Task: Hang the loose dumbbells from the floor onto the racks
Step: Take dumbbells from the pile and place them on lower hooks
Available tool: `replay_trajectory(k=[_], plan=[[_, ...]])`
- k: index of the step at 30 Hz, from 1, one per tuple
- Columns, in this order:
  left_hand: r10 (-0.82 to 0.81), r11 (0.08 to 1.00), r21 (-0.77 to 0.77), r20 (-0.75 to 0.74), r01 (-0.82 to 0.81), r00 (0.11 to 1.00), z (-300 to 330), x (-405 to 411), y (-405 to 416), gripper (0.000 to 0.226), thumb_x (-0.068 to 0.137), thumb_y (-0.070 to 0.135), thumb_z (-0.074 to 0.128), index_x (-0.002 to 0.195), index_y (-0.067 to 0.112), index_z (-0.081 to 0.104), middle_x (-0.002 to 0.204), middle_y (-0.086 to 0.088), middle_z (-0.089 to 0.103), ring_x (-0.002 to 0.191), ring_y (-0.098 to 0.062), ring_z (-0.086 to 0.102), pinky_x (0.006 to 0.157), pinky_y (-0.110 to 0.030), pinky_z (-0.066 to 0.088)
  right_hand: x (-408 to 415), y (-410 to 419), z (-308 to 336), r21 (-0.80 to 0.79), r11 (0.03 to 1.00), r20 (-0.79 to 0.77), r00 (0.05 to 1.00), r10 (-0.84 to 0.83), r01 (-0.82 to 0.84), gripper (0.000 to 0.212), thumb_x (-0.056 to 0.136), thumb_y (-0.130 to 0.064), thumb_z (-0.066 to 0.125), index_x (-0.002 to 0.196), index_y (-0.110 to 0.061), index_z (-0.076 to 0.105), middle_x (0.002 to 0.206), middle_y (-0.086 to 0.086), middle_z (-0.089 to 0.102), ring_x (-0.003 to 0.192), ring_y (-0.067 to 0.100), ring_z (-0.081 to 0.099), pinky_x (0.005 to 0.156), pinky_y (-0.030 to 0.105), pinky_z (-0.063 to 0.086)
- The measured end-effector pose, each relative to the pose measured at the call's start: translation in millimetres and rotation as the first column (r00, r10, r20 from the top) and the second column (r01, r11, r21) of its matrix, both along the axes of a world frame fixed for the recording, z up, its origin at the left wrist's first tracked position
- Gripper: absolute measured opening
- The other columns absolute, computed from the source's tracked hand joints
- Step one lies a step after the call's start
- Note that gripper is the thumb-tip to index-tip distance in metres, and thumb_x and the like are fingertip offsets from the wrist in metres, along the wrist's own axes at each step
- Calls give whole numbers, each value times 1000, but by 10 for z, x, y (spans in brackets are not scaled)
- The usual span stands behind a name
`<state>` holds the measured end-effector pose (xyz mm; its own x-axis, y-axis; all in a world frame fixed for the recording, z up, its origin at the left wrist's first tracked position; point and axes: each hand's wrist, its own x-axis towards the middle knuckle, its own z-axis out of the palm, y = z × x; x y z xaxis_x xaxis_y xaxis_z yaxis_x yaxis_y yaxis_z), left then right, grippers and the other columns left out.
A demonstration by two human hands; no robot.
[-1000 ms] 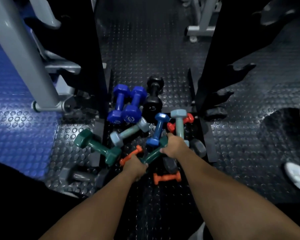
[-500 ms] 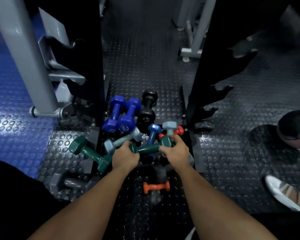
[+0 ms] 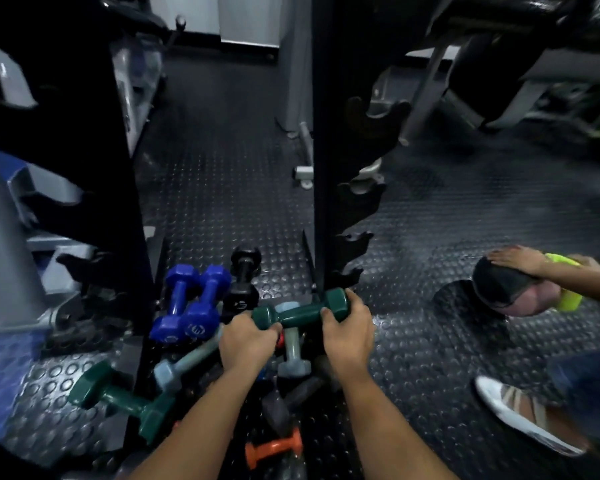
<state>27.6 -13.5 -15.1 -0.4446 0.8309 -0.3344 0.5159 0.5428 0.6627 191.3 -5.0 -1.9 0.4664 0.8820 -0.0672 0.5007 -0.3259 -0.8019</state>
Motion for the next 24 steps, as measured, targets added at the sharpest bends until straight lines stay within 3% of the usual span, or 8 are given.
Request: replay_trajectory(k=[3,6,11,15,19,24], plan=[[-64,997,48,17,63,998,90,239,107,36,75,55,81,102,32,73,81,12,72,78,-17,72,74,-34,61,262,77,60,14,997,-17,997,-77,77,51,85,-34,77,133,-27,60,116,-7,70,110,18,66,99,42,54],[-116,990,82,15,114,993,125,414,188,33,77,58,80,97,33,73,75,13,69,71,-9,68,65,-29,57,472,154,133,35,994,-23,995,-100,101,49,86,-31,77,132,-28,62,113,-7,70,106,18,65,95,39,53],[-142,984,116,42,136,989,151,702,328,39,76,63,75,89,26,73,78,11,67,80,-16,66,76,-35,58,810,365,225,61,993,-78,992,-95,100,51,87,-26,79,135,-24,64,110,-5,71,101,13,65,89,26,48],[-118,988,105,68,110,991,75,958,358,52,71,74,71,85,24,70,73,11,68,74,-11,65,70,-31,55,1075,548,283,50,997,-60,997,-57,60,54,85,-32,80,137,-29,64,110,-7,73,105,15,68,95,31,54],[-59,994,99,222,37,973,85,1151,411,39,78,59,81,89,23,71,71,10,69,62,-1,62,48,-15,36,1230,803,409,53,998,-20,999,43,-42,54,87,-30,80,139,-30,62,107,-10,73,93,5,67,84,19,51],[-42,994,110,383,-1,923,147,1417,516,30,84,48,82,96,23,70,76,8,71,66,1,63,47,-10,34,1436,1178,582,96,988,50,992,116,-121,57,84,-31,84,137,-30,65,112,-11,71,104,9,66,95,26,52]])
